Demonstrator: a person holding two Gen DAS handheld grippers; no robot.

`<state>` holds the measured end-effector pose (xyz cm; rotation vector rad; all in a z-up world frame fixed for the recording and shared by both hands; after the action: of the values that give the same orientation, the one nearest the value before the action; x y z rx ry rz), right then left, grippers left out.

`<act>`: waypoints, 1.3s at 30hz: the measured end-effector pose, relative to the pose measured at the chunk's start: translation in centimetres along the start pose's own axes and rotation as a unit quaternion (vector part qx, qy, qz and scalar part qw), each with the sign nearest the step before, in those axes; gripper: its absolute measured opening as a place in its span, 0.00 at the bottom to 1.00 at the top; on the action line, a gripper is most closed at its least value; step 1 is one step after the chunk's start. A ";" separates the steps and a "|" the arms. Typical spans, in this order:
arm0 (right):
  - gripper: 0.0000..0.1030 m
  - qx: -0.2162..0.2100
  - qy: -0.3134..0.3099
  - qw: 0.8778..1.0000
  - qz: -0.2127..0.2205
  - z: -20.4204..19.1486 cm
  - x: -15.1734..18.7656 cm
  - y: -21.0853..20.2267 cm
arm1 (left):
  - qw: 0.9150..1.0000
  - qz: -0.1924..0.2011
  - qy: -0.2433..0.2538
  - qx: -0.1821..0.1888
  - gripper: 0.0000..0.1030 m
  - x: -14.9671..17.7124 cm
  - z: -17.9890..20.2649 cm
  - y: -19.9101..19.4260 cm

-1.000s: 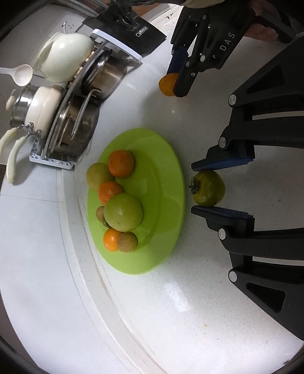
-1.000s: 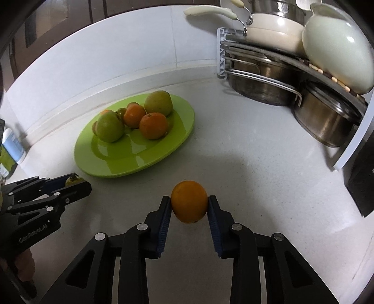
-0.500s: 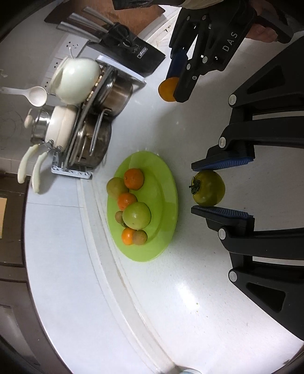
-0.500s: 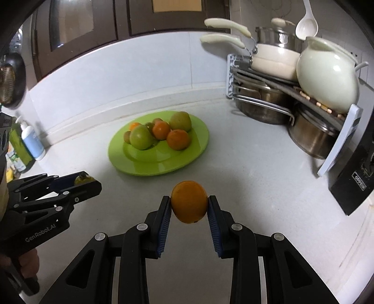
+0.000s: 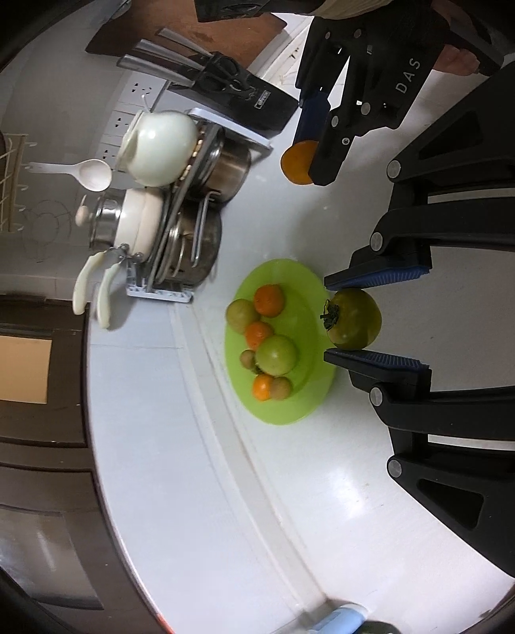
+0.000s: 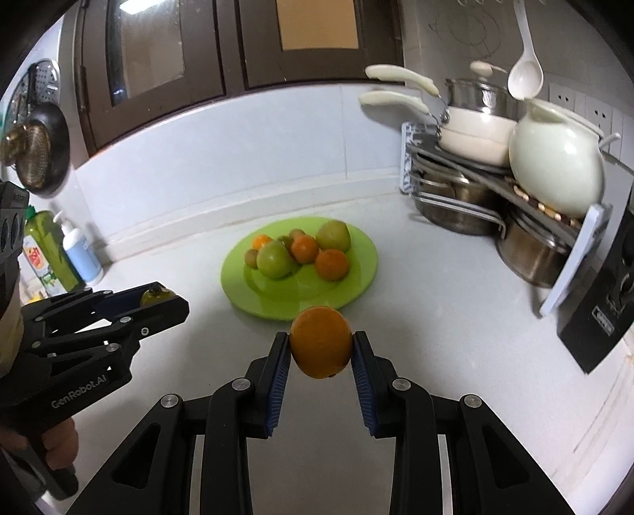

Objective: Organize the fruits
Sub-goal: 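Carry the orange and green apple over the green plate, then open both grippers to drop the orange and apple on the plate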

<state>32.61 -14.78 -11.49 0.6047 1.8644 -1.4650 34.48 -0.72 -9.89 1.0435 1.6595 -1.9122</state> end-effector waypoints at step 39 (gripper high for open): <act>0.31 -0.049 -0.015 0.997 -0.063 0.6 -3.7 14.8 | 0.997 -0.069 -0.011 -0.017 0.29 -2.1 -5.2 13.7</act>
<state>45.82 -11.34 -18.38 0.4216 1.9683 -1.4436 47.03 0.98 -17.47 0.9129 1.7868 -1.9651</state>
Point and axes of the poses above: each gripper's, at about its wrist camera, not at the fingertips, and y roughly the way its jaws point, z to its right, x to its underside, the point moved 9 cm from there along y, roughly the way its jaws point, and after that the axes turned 6 degrees about -x, right-handed, at the moved point
